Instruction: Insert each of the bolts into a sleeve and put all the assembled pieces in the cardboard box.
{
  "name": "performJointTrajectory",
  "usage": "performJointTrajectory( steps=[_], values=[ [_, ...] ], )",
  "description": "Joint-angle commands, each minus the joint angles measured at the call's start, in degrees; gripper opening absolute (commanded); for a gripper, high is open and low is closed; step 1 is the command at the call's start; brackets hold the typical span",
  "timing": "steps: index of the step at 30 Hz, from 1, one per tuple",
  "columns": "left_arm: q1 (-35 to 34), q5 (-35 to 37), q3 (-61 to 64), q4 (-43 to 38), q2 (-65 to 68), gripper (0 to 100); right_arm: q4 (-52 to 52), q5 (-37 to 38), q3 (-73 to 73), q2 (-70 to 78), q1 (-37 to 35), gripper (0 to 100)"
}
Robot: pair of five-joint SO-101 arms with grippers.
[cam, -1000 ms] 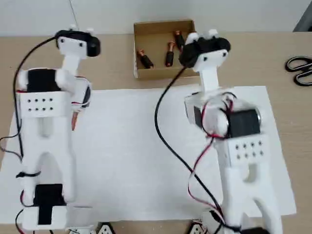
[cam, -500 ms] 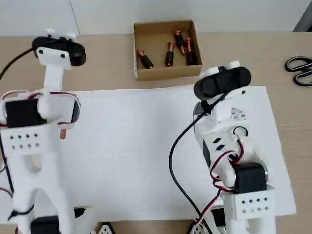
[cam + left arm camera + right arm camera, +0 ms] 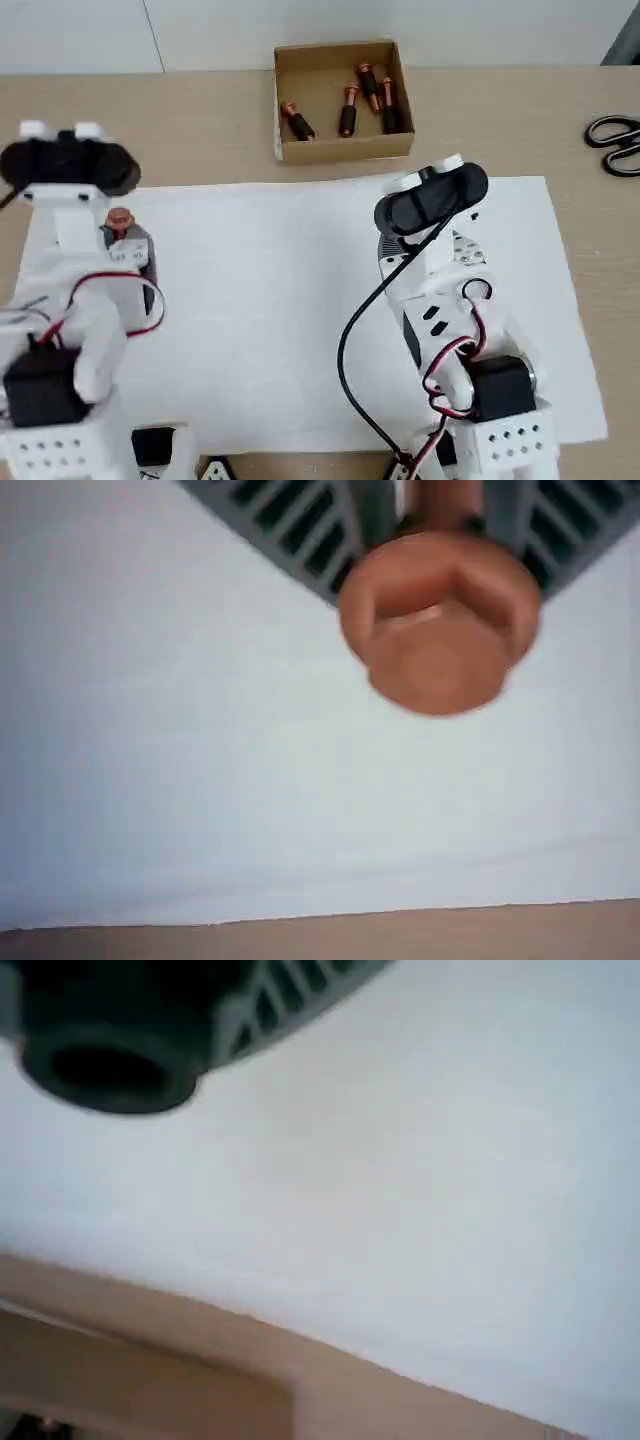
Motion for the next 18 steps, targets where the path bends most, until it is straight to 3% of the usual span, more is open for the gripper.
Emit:
performJointTrajectory(
  steps=[1,5,11,18],
  values=[
    [-0.2,1.4,4.2,-4.4,-8.3,1,-1.4,-3.7,-0.1,-2.9,-1.5,0.3],
    [-0.2,1.8,8.1,-5.4,-15.7,1,-1.3,-8.1,0.1,-7.3,-3.0,0.3],
    [-0.2,2.0,11.6,-5.4,-22.2,1,-1.3,-8.6,6.2,-13.5,-6.1,0.4],
    [-0.1,13.2,11.3,-5.4,-23.0,1,-1.8,-8.4,11.3,-21.7,-8.0,0.4]
  ],
)
